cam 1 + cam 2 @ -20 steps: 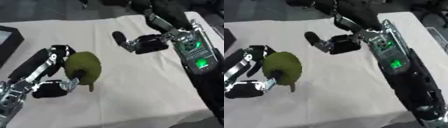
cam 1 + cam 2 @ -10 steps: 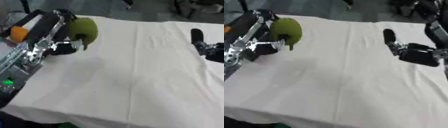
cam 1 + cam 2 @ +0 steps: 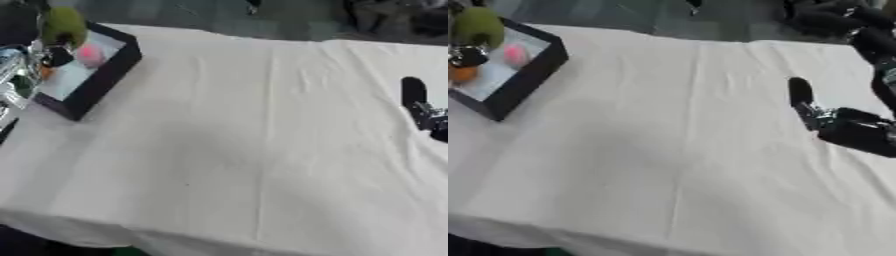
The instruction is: Pick up the objects with one hand, pass them to the other hand, and then place them into the box on the other side of the table.
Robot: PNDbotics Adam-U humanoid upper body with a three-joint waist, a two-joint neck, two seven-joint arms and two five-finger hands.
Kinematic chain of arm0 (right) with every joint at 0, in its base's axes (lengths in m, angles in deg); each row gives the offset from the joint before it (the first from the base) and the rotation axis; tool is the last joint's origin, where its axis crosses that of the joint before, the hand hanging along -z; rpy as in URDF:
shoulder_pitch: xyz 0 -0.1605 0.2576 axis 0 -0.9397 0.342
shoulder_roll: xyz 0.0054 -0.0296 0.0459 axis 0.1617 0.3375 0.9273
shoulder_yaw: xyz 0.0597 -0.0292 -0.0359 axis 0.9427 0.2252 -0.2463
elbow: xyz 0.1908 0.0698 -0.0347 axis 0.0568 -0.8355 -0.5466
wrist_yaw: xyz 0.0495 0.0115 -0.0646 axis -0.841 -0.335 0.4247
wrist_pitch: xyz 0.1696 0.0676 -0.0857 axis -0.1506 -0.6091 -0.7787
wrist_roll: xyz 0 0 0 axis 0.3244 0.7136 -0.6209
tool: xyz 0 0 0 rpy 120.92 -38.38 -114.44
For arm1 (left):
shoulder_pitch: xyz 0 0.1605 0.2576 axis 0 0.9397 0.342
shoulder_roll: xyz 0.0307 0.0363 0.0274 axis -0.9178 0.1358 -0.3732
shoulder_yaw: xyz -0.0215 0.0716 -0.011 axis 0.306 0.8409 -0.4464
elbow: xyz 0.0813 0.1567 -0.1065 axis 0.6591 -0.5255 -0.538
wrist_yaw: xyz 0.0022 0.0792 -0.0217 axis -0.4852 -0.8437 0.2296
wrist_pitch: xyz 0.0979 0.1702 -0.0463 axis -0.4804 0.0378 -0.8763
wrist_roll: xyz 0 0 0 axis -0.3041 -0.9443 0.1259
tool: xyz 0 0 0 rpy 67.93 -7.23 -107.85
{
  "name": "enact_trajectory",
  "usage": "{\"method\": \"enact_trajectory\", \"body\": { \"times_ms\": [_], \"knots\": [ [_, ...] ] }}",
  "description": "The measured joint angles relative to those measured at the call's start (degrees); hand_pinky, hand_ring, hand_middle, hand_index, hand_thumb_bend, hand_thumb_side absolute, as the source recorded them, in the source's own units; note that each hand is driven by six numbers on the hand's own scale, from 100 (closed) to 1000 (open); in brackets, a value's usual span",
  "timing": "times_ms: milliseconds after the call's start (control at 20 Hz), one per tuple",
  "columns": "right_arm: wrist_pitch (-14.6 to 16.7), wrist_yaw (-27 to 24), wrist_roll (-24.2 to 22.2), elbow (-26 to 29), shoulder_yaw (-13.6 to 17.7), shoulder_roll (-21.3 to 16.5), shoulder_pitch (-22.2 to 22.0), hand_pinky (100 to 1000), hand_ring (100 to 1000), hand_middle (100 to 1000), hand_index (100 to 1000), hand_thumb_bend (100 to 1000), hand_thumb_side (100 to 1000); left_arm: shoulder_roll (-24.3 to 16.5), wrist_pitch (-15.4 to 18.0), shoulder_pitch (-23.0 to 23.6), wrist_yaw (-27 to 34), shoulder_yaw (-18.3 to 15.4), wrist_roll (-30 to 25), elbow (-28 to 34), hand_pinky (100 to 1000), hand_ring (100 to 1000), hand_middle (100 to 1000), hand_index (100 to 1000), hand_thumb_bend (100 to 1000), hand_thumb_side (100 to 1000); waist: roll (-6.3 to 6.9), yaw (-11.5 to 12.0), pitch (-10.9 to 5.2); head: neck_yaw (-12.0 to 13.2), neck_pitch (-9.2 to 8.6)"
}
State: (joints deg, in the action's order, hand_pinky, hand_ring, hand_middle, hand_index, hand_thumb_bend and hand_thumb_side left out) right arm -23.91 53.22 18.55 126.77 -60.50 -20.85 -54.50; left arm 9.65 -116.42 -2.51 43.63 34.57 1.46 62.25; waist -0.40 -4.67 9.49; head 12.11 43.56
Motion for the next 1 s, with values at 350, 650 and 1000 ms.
{"method": "enact_trajectory", "body": {
  "times_ms": [350,650,1000],
  "knots": [
    [0.01,-0.05,-0.04,-0.04,0.05,0.0,-1.05,700,742,769,900,100,100,-0.01,0.53,-0.12,6.66,0.11,4.38,-3.85,683,100,926,1000,457,600,-0.27,-0.35,0.31,-0.52,-0.43],
    [-0.03,-0.04,-0.02,-0.69,0.55,0.3,-2.35,685,738,764,887,100,100,0.99,8.53,2.42,16.94,-0.15,8.54,10.11,655,100,914,1000,123,535,-0.04,0.51,-0.17,-3.02,-0.1],
    [-0.75,0.03,0.8,-2.68,1.9,2.46,-4.75,654,730,754,876,100,256,9.17,28.7,8.63,27.03,-0.41,10.57,33.08,642,100,856,955,100,596,-0.52,1.5,-0.39,-9.79,0.26]
  ]
}}
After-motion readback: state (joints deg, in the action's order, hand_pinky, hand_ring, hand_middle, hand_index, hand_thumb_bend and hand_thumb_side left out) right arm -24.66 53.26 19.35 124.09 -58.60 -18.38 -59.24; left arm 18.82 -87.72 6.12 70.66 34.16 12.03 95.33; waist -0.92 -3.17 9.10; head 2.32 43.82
